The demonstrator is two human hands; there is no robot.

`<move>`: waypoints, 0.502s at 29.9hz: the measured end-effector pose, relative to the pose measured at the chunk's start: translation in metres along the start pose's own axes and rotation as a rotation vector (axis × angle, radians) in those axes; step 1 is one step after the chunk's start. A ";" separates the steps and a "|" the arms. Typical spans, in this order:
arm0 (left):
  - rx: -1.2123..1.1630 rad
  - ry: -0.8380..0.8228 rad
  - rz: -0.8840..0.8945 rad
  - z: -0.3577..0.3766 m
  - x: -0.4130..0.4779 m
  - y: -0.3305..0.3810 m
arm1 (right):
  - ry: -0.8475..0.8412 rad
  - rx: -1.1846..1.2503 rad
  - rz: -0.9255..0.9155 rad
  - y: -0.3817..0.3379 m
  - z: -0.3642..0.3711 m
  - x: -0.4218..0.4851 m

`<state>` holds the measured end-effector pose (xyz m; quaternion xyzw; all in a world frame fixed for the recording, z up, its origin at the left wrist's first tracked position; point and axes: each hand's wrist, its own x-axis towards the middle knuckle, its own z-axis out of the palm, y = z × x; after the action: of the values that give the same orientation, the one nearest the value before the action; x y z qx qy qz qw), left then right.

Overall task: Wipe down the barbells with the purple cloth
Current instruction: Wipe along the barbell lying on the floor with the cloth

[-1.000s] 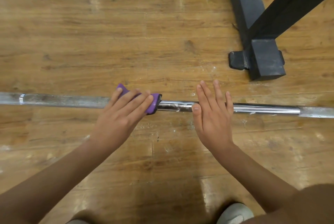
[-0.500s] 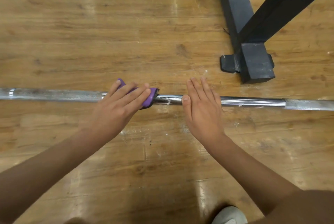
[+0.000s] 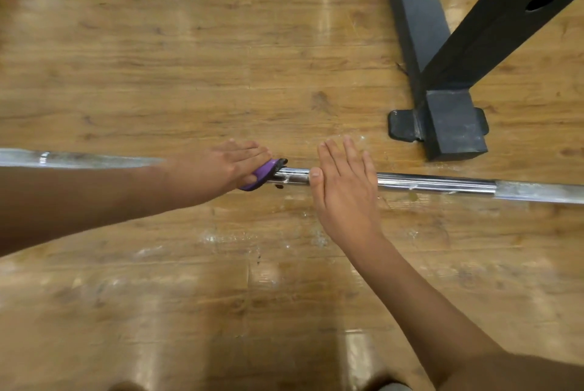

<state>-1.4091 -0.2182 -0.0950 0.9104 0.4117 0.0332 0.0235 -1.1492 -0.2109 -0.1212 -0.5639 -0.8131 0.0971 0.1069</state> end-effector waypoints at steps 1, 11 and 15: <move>-0.002 0.013 -0.020 0.003 0.003 0.001 | -0.006 0.008 -0.001 0.000 0.000 0.001; 0.008 0.369 -0.509 0.045 0.018 0.061 | 0.030 0.020 -0.011 0.005 0.001 0.014; -0.055 0.531 -0.706 0.059 0.027 0.093 | 0.034 0.013 -0.016 0.006 0.000 0.018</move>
<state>-1.3169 -0.2598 -0.1463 0.6730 0.6880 0.2669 -0.0492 -1.1500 -0.1915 -0.1217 -0.5583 -0.8150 0.0919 0.1252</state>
